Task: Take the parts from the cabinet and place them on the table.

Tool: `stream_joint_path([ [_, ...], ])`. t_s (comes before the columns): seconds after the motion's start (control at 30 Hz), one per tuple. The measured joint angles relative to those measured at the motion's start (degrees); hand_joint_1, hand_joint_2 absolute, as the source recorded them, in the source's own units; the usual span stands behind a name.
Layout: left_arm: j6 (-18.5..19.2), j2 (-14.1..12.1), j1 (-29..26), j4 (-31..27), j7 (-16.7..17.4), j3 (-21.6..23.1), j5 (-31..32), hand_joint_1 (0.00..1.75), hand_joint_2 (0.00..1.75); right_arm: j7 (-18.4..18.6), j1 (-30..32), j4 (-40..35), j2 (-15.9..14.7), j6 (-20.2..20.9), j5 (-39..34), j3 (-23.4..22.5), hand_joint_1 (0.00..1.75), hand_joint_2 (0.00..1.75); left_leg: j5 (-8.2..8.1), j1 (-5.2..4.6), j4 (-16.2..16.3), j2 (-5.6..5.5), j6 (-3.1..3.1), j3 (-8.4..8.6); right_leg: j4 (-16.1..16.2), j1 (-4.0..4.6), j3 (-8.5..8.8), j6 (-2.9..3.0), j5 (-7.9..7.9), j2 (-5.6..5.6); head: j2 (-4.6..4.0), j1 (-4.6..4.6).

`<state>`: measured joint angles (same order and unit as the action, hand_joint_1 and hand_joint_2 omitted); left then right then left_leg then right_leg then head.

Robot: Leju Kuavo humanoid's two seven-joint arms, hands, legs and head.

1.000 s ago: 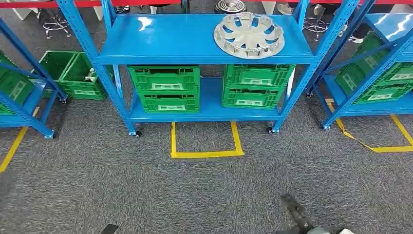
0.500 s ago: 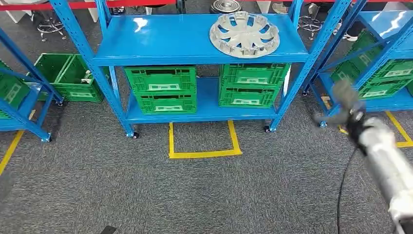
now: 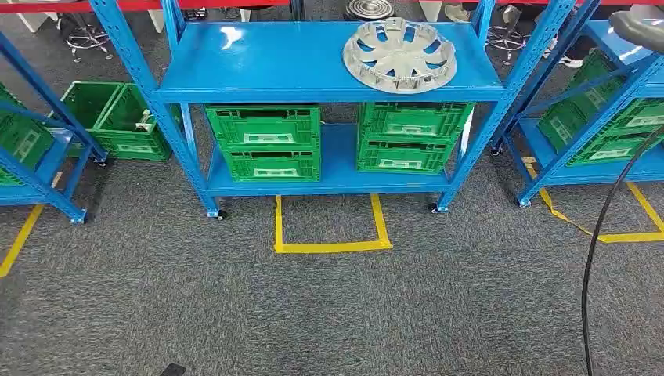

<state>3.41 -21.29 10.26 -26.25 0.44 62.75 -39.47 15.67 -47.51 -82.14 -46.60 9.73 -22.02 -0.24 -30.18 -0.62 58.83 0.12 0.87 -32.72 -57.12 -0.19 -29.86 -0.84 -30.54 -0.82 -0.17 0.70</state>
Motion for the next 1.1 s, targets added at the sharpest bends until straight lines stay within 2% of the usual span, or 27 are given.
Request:
stream_joint_path([
  [0.07, 0.2, -0.2, 0.0, 0.0, 0.0, -0.4, 0.1, 0.00, 1.75, 0.5, 0.6, -3.1, -0.1, 0.9, -3.1, -1.0, 0.00, 1.75, 0.02, 0.00, 0.0, -0.18, 0.00, 0.00, 0.0, 0.00, 0.04, -0.01, 0.00, 0.14, 0.00, 0.04],
  [0.13, -0.4, -0.7, 0.0, -0.7, 1.0, -1.0, 0.6, 0.00, 1.75, 3.0, 1.7, -7.8, 0.0, 0.5, -6.4, -1.8, 0.00, 1.75, 0.03, 0.00, 0.0, -0.28, -0.01, 0.00, 0.0, 0.00, 0.08, -0.04, -0.04, 0.27, 0.00, 0.04],
  [0.17, -0.8, -1.0, 0.0, -1.0, 1.7, -1.2, 0.8, 0.00, 0.00, 4.2, 2.3, -9.9, 0.2, 0.0, -7.0, -1.9, 0.00, 1.75, 0.03, 0.00, 0.0, -0.31, -0.01, 0.00, 0.0, 0.01, 0.09, 0.00, -0.08, 0.31, 0.00, 0.07],
  [0.43, -2.8, -2.6, -0.3, -3.5, 3.8, -3.8, 3.8, 0.00, 0.00, 8.5, 8.3, -23.1, 1.5, -1.9, -6.7, -5.1, 0.00, 1.75, 0.04, 0.01, 0.0, -0.67, 0.00, 0.00, 0.0, 0.01, 0.18, 0.01, -0.20, 0.53, 0.00, 0.00],
  [0.6, 1.6, -2.1, -0.2, -3.4, 2.4, -4.9, 6.6, 0.00, 0.00, 9.1, 9.6, -28.4, 2.2, -3.2, -9.4, -7.3, 0.00, 1.75, 0.04, 0.00, 0.0, -0.72, 0.00, -0.01, 0.0, -0.02, 0.17, 0.01, -0.21, 0.53, 0.00, -0.07],
  [0.77, 3.8, -0.5, 0.6, -2.8, 1.1, -6.2, 7.6, 0.00, 0.00, 9.1, 9.4, -31.1, 2.6, -5.3, -12.1, -7.6, 0.00, 1.75, 0.04, -0.01, 0.0, -0.65, 0.00, -0.01, 0.0, -0.03, 0.19, 0.00, -0.21, 0.52, 0.00, 0.02],
  [1.1, 3.6, 0.8, 0.9, -1.0, 0.8, -7.4, 8.9, 0.00, 0.00, 10.3, 9.5, -33.6, 3.0, -5.4, -11.5, -7.6, 0.00, 1.75, 0.03, 0.00, 0.0, -0.37, 0.00, 0.00, 0.0, -0.01, 0.16, 0.01, -0.21, 0.50, 0.00, -0.04],
])
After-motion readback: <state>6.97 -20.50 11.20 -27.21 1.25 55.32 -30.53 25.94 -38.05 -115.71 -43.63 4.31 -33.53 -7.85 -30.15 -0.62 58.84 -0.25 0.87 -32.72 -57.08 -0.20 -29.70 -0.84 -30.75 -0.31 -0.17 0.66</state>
